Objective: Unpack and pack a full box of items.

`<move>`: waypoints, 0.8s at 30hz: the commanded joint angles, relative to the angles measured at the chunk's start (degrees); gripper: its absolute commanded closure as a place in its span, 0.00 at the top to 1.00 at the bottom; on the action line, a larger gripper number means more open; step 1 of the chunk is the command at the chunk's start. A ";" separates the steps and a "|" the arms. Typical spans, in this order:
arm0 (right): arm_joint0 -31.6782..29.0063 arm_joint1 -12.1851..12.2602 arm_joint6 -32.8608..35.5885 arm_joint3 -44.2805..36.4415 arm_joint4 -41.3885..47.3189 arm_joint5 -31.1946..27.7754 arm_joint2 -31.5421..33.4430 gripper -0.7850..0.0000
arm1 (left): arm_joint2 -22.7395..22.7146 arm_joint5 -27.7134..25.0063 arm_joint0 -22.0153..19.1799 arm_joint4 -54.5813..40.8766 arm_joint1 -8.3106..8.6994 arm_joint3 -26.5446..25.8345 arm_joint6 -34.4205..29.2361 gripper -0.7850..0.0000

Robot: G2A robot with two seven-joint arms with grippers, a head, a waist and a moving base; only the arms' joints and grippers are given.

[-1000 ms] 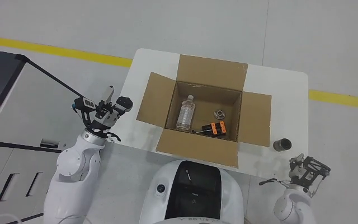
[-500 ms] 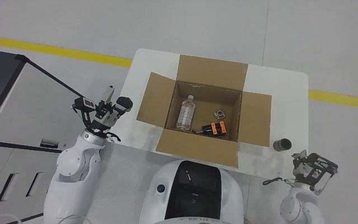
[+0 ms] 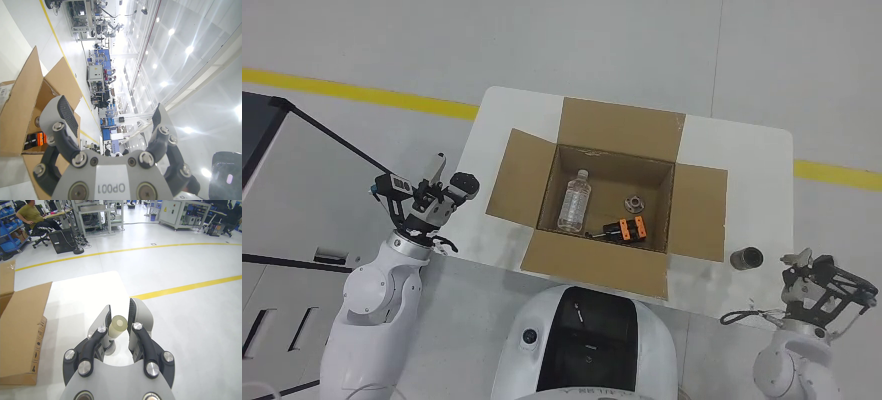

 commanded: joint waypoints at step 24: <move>28.19 -3.53 10.13 12.63 -19.99 13.04 -37.10 0.00 | 0.00 0.00 0.00 0.00 0.00 0.00 0.00 1.00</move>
